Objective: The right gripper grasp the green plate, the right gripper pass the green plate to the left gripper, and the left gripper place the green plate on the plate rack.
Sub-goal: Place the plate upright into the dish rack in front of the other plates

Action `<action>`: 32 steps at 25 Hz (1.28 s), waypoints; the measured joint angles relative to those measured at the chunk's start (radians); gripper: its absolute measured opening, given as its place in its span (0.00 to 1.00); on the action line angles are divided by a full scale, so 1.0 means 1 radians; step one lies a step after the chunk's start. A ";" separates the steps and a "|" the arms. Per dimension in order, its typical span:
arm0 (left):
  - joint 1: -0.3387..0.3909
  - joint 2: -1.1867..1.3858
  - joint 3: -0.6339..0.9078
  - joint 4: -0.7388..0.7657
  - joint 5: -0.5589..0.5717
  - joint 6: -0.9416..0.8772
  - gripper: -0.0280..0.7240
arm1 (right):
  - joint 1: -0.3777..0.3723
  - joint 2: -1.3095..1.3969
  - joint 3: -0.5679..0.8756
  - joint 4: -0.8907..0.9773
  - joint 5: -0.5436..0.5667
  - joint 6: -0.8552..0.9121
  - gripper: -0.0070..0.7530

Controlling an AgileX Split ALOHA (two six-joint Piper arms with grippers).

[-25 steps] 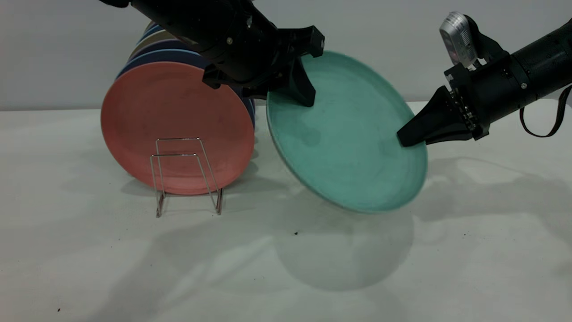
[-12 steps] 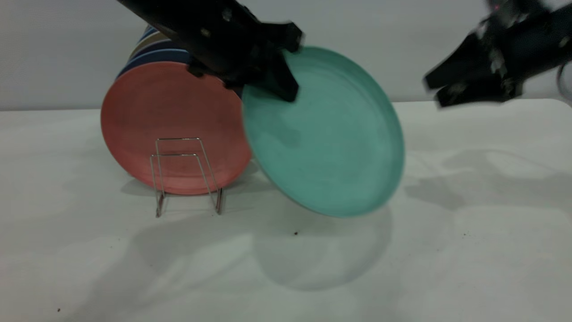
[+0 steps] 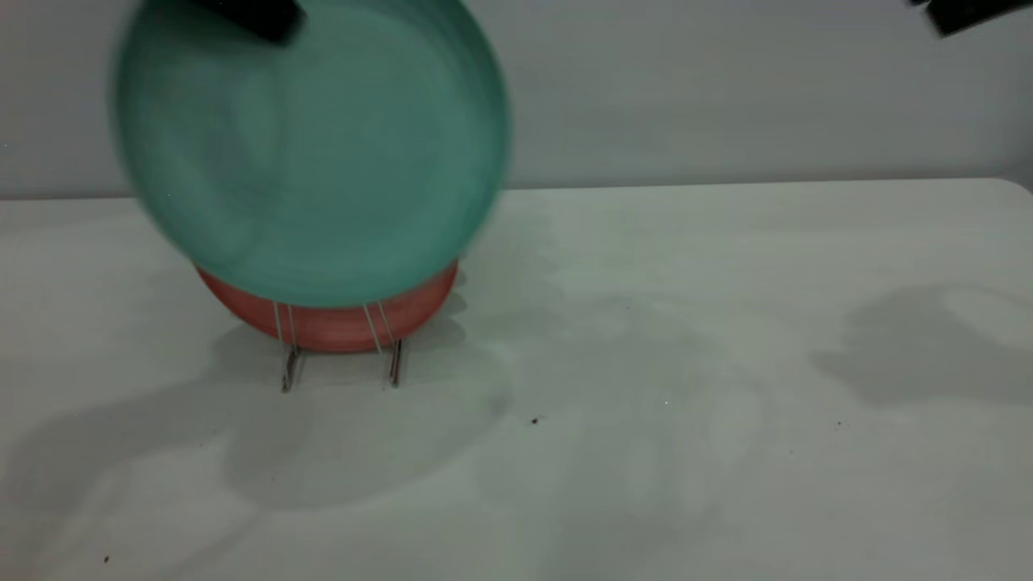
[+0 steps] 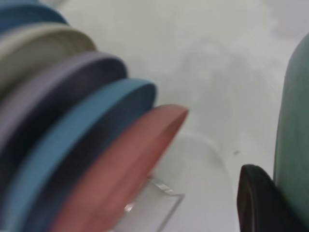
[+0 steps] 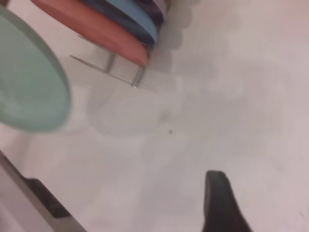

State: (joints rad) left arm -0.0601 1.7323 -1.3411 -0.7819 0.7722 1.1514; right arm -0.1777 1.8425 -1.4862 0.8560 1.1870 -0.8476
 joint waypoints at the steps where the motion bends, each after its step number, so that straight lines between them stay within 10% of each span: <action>1: 0.019 -0.015 0.000 0.002 0.015 0.051 0.18 | 0.000 -0.042 0.018 -0.022 0.002 0.021 0.57; 14: 0.069 -0.081 0.000 0.010 0.041 0.678 0.18 | 0.000 -0.711 0.599 -0.230 -0.032 0.187 0.55; 32: 0.030 0.005 0.000 -0.006 -0.056 0.950 0.18 | 0.000 -1.418 0.998 -0.459 -0.046 0.421 0.55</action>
State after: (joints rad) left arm -0.0302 1.7378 -1.3411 -0.7884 0.7167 2.1015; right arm -0.1777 0.4240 -0.4886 0.3974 1.1407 -0.4268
